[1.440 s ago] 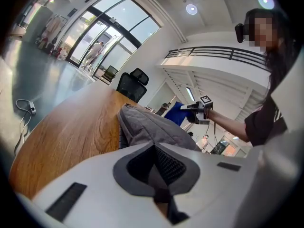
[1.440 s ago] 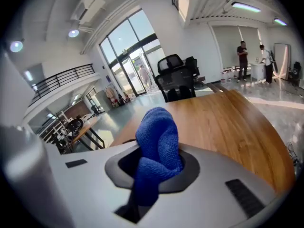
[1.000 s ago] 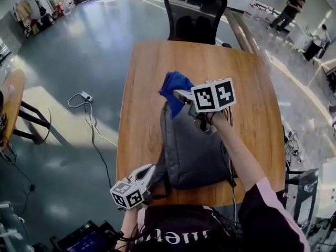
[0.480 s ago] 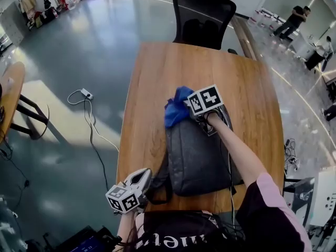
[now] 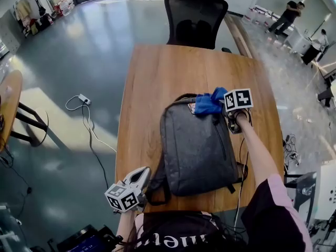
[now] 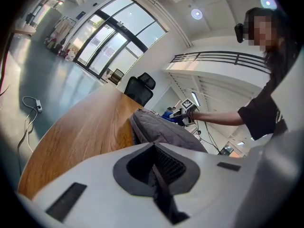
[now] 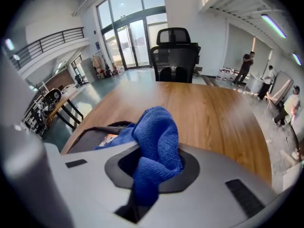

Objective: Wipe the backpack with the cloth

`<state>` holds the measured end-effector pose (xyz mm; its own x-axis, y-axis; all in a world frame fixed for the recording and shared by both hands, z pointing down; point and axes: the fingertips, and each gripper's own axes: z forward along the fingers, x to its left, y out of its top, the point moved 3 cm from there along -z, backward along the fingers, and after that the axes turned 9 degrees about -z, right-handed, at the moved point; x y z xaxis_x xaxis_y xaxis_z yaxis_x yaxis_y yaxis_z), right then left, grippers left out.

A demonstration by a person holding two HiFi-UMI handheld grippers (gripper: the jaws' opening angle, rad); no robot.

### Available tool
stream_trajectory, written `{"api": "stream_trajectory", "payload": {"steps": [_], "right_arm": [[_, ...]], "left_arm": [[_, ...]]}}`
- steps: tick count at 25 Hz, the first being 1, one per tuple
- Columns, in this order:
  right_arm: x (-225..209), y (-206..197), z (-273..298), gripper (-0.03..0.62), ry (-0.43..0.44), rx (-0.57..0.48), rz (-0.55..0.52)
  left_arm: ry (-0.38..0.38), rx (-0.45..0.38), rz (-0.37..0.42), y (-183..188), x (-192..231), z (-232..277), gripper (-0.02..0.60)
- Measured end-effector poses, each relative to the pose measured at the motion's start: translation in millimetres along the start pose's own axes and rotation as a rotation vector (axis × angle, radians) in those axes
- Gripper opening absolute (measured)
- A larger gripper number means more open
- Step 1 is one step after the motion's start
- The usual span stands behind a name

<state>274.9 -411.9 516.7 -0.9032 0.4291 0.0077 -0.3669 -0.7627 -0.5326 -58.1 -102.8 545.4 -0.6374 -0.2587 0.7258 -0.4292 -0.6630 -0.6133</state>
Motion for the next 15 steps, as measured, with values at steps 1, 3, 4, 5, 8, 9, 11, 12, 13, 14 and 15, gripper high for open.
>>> {"api": "stream_trajectory", "payload": {"steps": [1,3,4,5,8,9,11,12,13,14,15], "right_arm": [[-10,-7,-3,0.067,-0.011,0.001,0.025],[-28,-20,-11,0.067,-0.033,0.003,0.062],[-36,-26,-15,0.067,-0.043,0.003,0.077],[-43,-32,-19,0.067,-0.052,0.000,0.090],[-56,-46,-32,0.067,-0.057,-0.021,0.135],[-58,-50,-38,0.067,-0.050,-0.036,0.153],[-59,-58,-54,0.067,-0.023,-0.082,0.188],[-57,-62,-65,0.067,-0.005,-0.111,0.201],[-54,-66,-76,0.067,0.016,-0.142,0.208],[-49,-68,-88,0.067,0.038,-0.175,0.211],[-42,-69,-98,0.067,0.059,-0.207,0.212]], "left_arm": [[0.001,0.000,0.003,0,-1,-1,0.000],[0.005,-0.001,0.008,0,-5,-3,0.000],[0.008,-0.002,0.010,-1,-6,-4,0.000],[0.011,-0.004,0.011,-1,-8,-5,0.000],[0.018,-0.007,0.016,-2,-14,-11,0.000],[0.020,-0.007,0.019,-3,-17,-13,0.000],[0.023,-0.011,0.026,-9,-25,-19,0.000],[0.024,-0.014,0.030,-13,-31,-22,0.000],[0.025,-0.018,0.034,-18,-37,-25,0.000],[0.027,-0.022,0.039,-22,-41,-27,0.000],[0.028,-0.025,0.045,-24,-44,-30,0.000]]}}
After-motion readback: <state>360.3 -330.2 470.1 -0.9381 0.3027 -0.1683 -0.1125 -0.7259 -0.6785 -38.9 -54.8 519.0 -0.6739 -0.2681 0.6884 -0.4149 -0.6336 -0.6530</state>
